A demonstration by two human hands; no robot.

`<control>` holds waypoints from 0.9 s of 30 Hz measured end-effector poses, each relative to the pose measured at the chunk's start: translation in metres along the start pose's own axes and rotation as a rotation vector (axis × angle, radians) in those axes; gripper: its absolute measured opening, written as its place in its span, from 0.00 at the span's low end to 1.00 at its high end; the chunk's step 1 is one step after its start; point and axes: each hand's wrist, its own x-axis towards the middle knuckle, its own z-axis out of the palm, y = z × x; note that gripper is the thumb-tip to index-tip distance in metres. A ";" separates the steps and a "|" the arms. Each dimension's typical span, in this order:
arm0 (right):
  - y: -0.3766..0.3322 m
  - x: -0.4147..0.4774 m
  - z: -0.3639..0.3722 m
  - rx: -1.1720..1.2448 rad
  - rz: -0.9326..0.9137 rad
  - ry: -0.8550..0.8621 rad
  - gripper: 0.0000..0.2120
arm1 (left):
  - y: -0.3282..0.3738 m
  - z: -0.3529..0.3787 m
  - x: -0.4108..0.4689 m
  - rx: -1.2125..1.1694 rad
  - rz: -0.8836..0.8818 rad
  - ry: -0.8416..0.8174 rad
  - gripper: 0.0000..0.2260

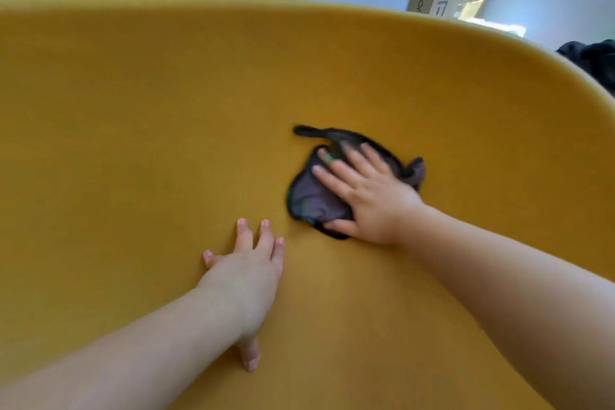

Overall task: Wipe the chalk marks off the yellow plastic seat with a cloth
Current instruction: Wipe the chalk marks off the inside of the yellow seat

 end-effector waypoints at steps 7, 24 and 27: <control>0.072 0.067 -0.087 -0.096 0.535 0.136 0.58 | 0.001 -0.001 -0.002 0.012 0.000 0.005 0.72; 0.063 -0.065 -0.057 -0.379 0.461 -0.233 0.43 | 0.001 0.002 -0.001 0.022 -0.036 0.032 0.74; 0.097 -0.101 -0.101 -0.432 0.596 -0.244 0.46 | 0.001 0.003 0.000 0.044 -0.035 0.043 0.74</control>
